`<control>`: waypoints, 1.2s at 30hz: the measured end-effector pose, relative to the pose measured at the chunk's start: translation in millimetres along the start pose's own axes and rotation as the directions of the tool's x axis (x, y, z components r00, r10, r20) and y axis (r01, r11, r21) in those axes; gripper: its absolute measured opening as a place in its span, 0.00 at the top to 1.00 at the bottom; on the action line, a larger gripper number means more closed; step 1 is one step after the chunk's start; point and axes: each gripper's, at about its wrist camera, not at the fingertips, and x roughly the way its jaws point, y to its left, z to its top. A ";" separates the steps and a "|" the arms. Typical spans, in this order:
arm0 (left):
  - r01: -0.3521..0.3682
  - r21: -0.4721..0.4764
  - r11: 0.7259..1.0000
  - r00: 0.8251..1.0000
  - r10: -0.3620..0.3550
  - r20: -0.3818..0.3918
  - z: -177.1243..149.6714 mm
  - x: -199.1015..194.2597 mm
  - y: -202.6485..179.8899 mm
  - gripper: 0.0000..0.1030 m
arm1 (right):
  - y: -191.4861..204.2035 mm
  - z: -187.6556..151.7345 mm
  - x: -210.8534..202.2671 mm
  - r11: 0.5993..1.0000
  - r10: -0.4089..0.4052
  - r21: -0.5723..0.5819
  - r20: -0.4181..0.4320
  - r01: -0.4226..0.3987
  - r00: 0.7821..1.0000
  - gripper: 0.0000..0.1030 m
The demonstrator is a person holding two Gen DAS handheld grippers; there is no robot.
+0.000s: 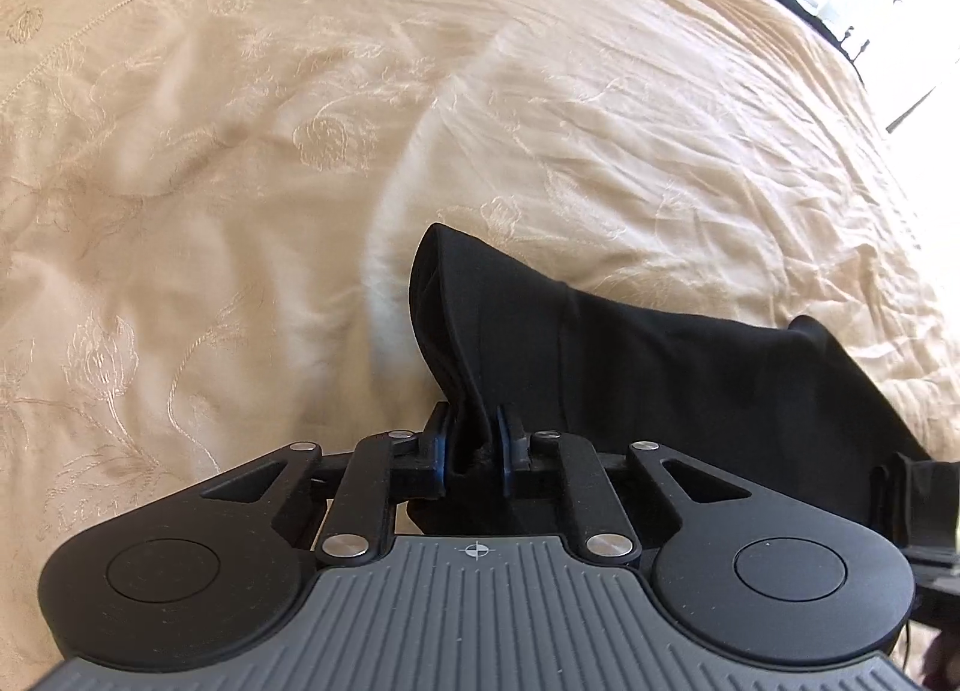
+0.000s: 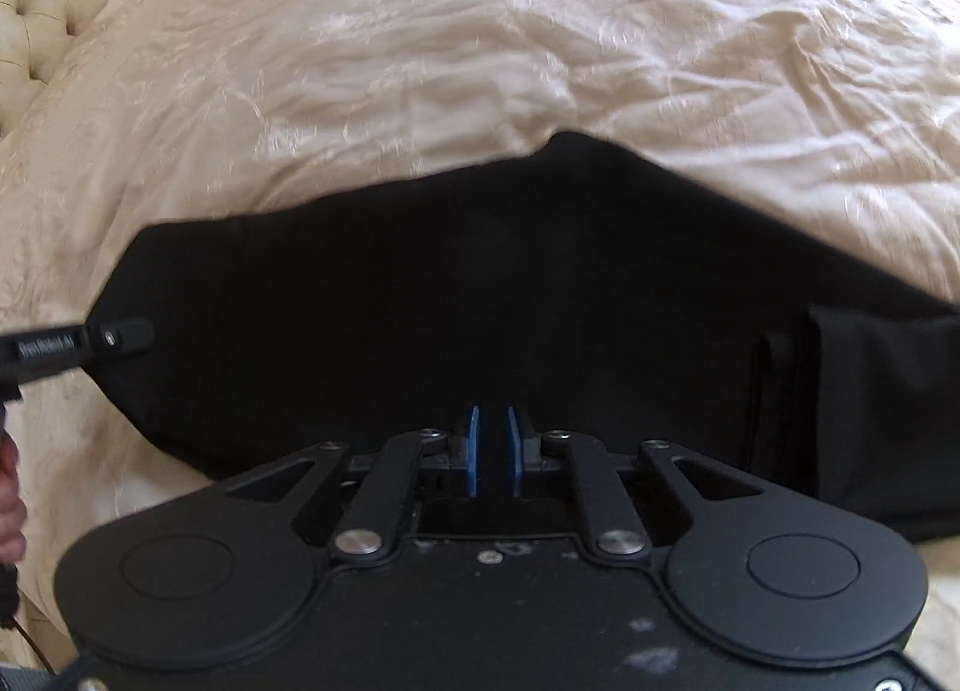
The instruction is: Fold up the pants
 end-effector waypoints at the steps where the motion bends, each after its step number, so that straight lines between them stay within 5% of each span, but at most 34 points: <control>1: 0.009 0.004 1.000 1.000 -0.009 0.010 0.4 -4.3 -1.8 0.87 | -0.1 -7.5 4.4 1.000 -0.010 0.015 -0.017 0.011 1.000 0.87; 7: 0.047 0.060 0.997 0.995 -0.052 0.090 1.8 -32.7 -22.0 0.88 | 1.4 -17.2 15.3 1.000 -0.017 -0.006 -0.007 0.017 1.000 0.87; 13: 0.047 0.171 0.984 0.973 -0.083 0.215 6.5 -85.2 -80.9 0.88 | -19.2 -15.7 -12.3 0.996 0.063 0.056 0.080 -0.068 0.995 0.86; 22: 0.066 0.404 0.912 0.920 -0.213 0.330 -11.6 -137.6 -260.5 0.88 | -110.1 -35.2 -69.5 0.983 0.148 0.082 0.168 -0.163 0.975 0.86; 26: 0.127 0.469 0.874 0.911 -0.290 0.293 -34.7 -107.8 -343.9 0.88 | -177.9 -45.7 -83.8 0.981 0.135 0.117 0.174 -0.157 0.975 0.86; 29: 0.190 0.476 0.858 0.929 -0.314 0.195 -57.3 -56.6 -397.7 0.85 | -229.3 -50.7 -88.9 0.980 0.108 0.147 0.162 -0.132 0.981 0.86; 32: 0.249 0.466 0.849 0.950 -0.309 0.054 -77.7 -3.7 -433.2 0.83 | -274.7 -57.0 -93.7 0.979 0.077 0.177 0.138 -0.101 0.987 0.86; 36: 0.323 0.445 0.836 0.941 -0.333 -0.058 -97.8 34.7 -455.3 0.83 | -324.0 -56.0 -96.0 0.975 0.044 0.213 0.107 -0.066 0.993 0.85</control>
